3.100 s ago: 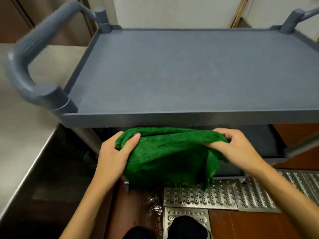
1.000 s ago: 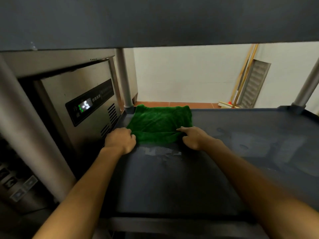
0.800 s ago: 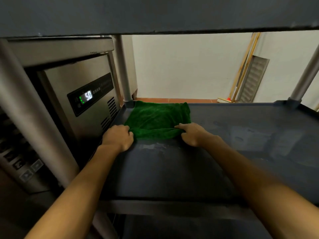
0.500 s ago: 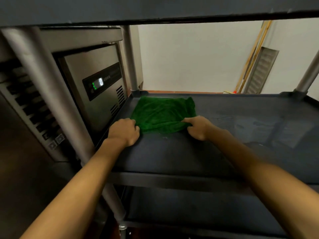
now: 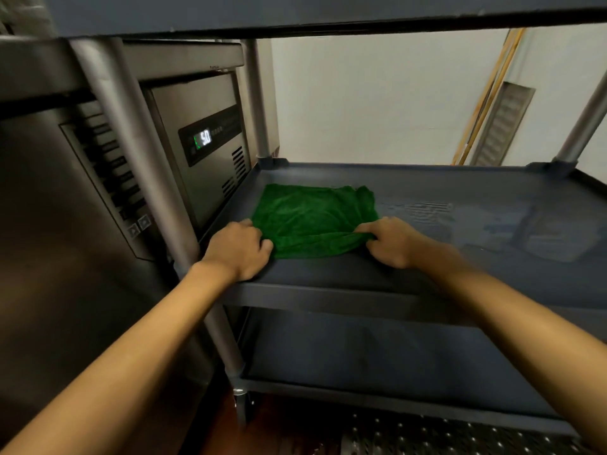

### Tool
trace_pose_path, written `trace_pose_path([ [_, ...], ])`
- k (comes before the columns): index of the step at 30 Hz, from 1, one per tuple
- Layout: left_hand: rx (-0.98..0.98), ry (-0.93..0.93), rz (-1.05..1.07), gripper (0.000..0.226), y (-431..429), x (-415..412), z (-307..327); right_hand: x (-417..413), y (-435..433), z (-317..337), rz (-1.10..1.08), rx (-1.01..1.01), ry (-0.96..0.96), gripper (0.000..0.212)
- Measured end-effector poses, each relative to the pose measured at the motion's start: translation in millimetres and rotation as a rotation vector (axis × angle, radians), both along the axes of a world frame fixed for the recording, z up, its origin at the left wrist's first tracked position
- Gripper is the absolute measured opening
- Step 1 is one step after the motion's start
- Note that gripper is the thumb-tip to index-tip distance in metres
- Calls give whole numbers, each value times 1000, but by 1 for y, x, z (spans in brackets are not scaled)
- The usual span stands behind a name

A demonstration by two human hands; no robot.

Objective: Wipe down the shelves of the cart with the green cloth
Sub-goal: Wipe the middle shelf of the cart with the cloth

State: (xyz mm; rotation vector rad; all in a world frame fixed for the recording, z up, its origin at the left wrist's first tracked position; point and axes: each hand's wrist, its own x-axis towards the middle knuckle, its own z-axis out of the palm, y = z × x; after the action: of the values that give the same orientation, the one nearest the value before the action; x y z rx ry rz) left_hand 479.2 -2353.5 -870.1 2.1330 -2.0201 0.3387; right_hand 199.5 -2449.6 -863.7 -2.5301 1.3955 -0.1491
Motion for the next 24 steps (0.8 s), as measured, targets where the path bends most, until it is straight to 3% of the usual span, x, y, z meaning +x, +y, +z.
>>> trace_pose_path([
  [9, 39, 135, -33, 45, 40, 1, -5, -27, 51, 7, 91, -166, -24, 45],
  [13, 22, 292, -5, 46, 48, 4, -6, -32, 61, 16, 110, -193, -46, 43],
  [19, -68, 718, -62, 41, 57, -2, 11, -34, 60, 28, 90, -66, -45, 41],
  [24, -83, 702, -57, 41, 62, -6, 25, -39, 66, 36, 84, 9, -91, 39],
])
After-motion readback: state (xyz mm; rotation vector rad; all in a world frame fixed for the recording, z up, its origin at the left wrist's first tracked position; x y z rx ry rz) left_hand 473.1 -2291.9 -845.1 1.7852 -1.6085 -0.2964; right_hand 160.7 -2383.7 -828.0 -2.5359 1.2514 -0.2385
